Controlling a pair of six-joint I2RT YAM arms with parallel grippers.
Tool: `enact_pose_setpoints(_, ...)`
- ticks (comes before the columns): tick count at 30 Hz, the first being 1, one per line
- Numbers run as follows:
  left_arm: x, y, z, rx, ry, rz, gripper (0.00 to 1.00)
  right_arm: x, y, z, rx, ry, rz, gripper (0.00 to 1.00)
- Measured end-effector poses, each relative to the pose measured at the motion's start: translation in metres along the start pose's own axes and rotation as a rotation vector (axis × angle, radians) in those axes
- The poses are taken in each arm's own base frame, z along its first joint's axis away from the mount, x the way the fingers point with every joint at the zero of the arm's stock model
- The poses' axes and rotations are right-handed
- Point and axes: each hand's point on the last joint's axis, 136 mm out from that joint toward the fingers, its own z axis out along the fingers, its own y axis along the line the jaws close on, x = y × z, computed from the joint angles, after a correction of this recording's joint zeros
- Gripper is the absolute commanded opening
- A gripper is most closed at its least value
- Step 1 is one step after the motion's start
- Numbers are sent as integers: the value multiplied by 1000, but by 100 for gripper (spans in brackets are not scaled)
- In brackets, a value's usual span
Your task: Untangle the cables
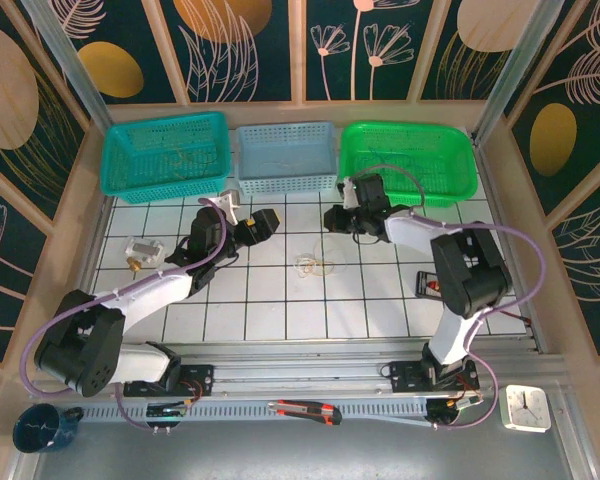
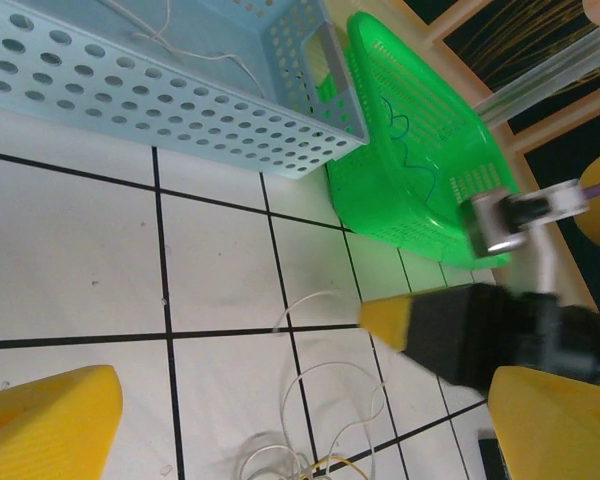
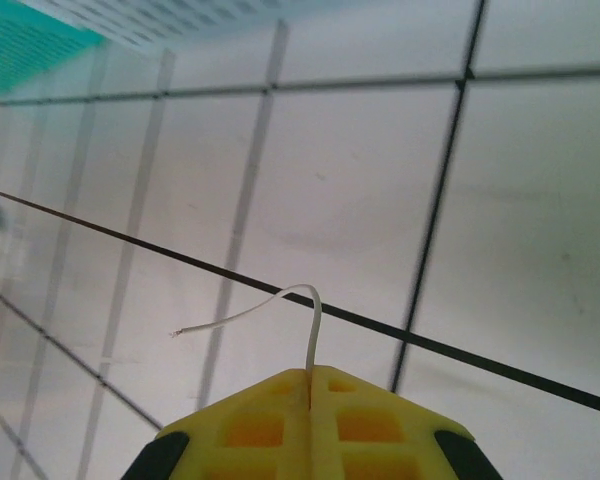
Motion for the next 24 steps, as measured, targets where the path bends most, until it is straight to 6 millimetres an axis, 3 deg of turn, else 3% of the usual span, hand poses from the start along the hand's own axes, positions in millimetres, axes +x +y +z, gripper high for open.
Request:
enact_pose_setpoints(8,3,-13,2,74,25,105,95,-75,99,-102,-175,-279,-114,0)
enact_pose_setpoints(13,9,-18,8,121,46,175,95,-96,136,-152,-248,-387,-135,0)
enact_pose_setpoints(18,28,-17,17,138,98,242,95,-110,160,-179,-310,-449,-137,0)
enact_pose_setpoints(24,59,-27,29,181,164,318,96,-117,186,-195,-383,-481,-139,0)
